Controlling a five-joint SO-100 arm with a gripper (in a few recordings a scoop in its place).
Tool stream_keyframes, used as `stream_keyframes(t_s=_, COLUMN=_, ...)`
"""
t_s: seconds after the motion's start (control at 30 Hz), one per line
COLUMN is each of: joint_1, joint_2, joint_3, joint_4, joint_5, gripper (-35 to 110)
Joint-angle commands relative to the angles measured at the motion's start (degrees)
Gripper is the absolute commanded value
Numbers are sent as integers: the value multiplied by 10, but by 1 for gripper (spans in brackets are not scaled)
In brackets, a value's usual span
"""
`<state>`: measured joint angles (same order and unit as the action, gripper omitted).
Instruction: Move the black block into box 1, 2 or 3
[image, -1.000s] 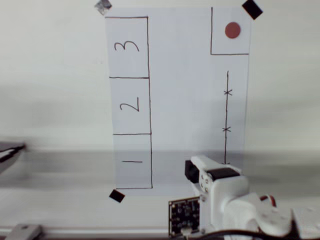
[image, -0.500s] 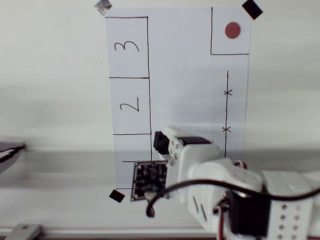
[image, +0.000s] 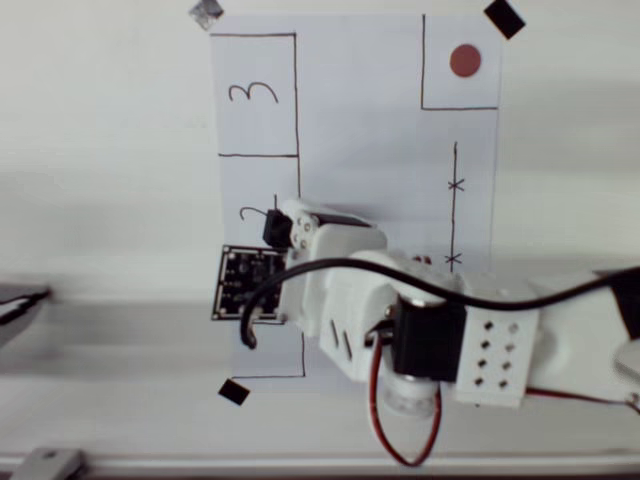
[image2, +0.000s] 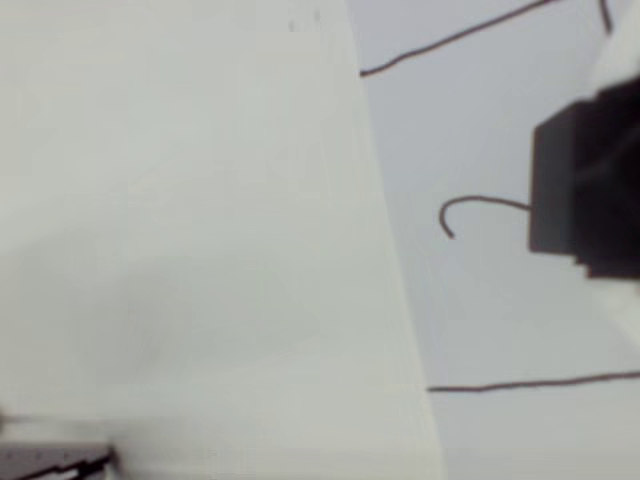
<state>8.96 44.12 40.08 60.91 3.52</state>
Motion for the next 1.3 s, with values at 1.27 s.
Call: stream_keyframes(t_s=1.27, joint_1=18, joint_2=-98, joint_3=-164, joint_4=4, joint_5=-21, gripper=25)
